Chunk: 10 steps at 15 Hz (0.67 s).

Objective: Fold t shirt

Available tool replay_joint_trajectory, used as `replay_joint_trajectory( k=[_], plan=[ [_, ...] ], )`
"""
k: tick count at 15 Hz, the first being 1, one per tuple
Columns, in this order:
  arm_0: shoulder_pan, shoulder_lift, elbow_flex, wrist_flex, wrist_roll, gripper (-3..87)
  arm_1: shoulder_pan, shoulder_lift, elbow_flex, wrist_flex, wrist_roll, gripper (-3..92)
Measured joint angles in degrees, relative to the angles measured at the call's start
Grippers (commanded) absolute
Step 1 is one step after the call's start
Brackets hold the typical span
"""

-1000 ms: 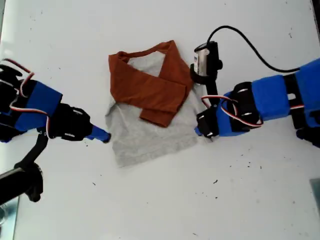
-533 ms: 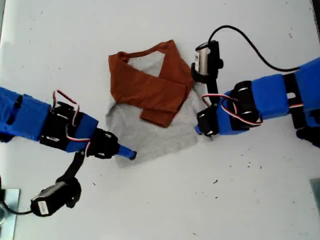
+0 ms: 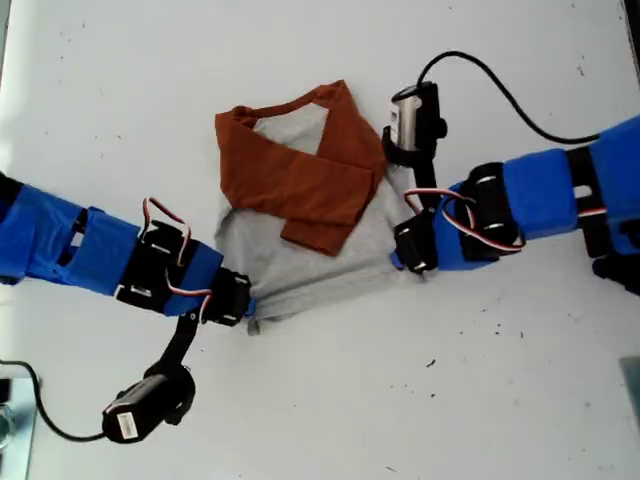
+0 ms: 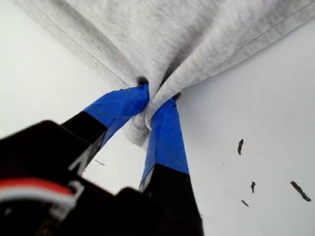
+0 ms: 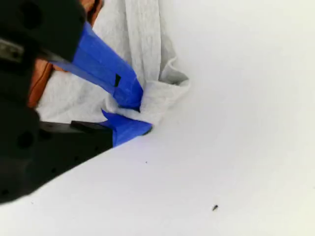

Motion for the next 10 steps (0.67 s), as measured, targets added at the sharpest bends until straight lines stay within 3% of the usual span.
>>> replay_joint_trajectory(
  k=[2, 8, 10],
  plan=[
    [-1.93, 5.27, 0.18, 3.43, 3.96, -0.3, -1.05, 3.25, 0.0, 0.0, 0.44, 3.2],
    [3.78, 11.51, -0.88, 2.29, 7.38, -0.3, -4.83, 12.48, 0.09, -0.97, 0.88, 3.2],
    [1.85, 15.21, -0.88, 5.19, 10.2, -0.3, -2.02, 12.48, -0.18, -2.02, -1.58, 3.3]
  ],
)
